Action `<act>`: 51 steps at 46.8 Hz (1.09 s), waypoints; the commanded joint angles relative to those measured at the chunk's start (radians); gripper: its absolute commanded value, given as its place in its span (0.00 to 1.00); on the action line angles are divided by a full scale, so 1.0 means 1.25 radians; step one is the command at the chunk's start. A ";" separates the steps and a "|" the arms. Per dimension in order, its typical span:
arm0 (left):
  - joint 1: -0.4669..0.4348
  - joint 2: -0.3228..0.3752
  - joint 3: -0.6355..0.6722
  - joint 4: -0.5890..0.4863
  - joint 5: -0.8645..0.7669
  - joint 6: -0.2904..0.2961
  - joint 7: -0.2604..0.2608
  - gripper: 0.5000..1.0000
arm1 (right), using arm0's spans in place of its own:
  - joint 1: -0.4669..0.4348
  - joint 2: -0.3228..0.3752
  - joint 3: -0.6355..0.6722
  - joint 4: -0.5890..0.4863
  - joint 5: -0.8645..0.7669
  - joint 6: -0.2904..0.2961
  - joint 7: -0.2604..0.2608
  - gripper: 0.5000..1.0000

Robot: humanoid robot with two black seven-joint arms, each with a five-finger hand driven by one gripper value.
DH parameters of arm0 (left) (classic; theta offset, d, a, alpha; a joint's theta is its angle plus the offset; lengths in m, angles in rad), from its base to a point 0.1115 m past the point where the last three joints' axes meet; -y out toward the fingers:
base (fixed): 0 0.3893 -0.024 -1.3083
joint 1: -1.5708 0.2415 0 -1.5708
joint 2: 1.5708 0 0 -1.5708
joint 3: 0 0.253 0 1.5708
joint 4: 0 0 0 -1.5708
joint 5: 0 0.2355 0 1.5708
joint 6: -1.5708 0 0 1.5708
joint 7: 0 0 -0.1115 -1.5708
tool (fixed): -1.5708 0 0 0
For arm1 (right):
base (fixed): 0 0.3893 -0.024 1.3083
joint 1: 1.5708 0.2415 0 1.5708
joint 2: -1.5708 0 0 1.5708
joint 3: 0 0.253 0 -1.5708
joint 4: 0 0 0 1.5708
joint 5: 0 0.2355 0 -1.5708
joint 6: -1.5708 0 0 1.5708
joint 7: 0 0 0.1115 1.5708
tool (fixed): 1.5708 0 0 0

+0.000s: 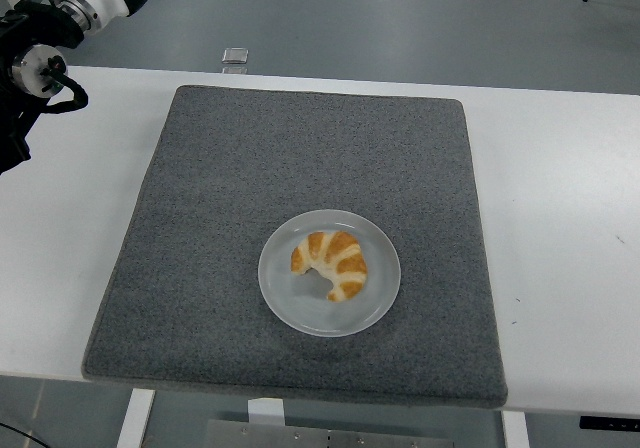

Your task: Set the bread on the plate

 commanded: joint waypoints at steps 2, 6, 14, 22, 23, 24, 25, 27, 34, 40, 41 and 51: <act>0.026 -0.001 -0.005 0.026 -0.081 0.000 0.006 0.98 | 0.000 0.000 0.000 0.000 0.000 0.000 0.001 0.90; 0.059 0.002 -0.021 0.024 -0.145 0.001 0.008 0.98 | 0.000 0.000 0.000 0.000 0.000 0.000 0.001 0.90; 0.124 0.001 -0.035 0.016 -0.236 -0.004 0.027 0.99 | 0.001 0.000 0.000 0.000 0.000 0.000 0.000 0.90; 0.197 -0.003 -0.099 0.001 -0.262 -0.072 0.030 1.00 | 0.000 0.000 0.002 0.000 0.000 0.000 0.000 0.90; 0.209 -0.004 -0.109 -0.001 -0.263 -0.093 0.030 1.00 | 0.001 0.000 0.001 0.000 0.000 0.000 0.000 0.90; 0.220 -0.004 -0.116 -0.005 -0.263 -0.114 0.030 1.00 | 0.000 0.000 0.001 0.000 0.000 0.000 0.001 0.91; 0.228 -0.005 -0.125 -0.007 -0.265 -0.132 0.030 1.00 | 0.001 0.000 0.000 0.000 0.000 0.000 0.001 0.90; 0.242 -0.012 -0.140 -0.009 -0.267 -0.158 0.029 1.00 | 0.000 0.000 0.000 0.000 0.000 0.000 0.000 0.90; 0.265 -0.057 -0.191 -0.003 -0.269 -0.168 0.009 1.00 | 0.000 0.000 0.000 0.000 0.001 0.006 0.001 0.90; 0.272 -0.095 -0.212 0.002 -0.265 -0.162 -0.025 1.00 | 0.000 0.000 0.000 0.000 0.000 0.006 0.000 0.90; 0.271 -0.100 -0.212 0.004 -0.265 -0.153 -0.030 1.00 | 0.000 0.000 0.000 0.000 0.000 0.005 0.000 0.90; 0.268 -0.128 -0.216 0.006 -0.267 -0.066 -0.066 1.00 | 0.000 0.000 -0.002 0.000 0.000 0.005 0.000 0.90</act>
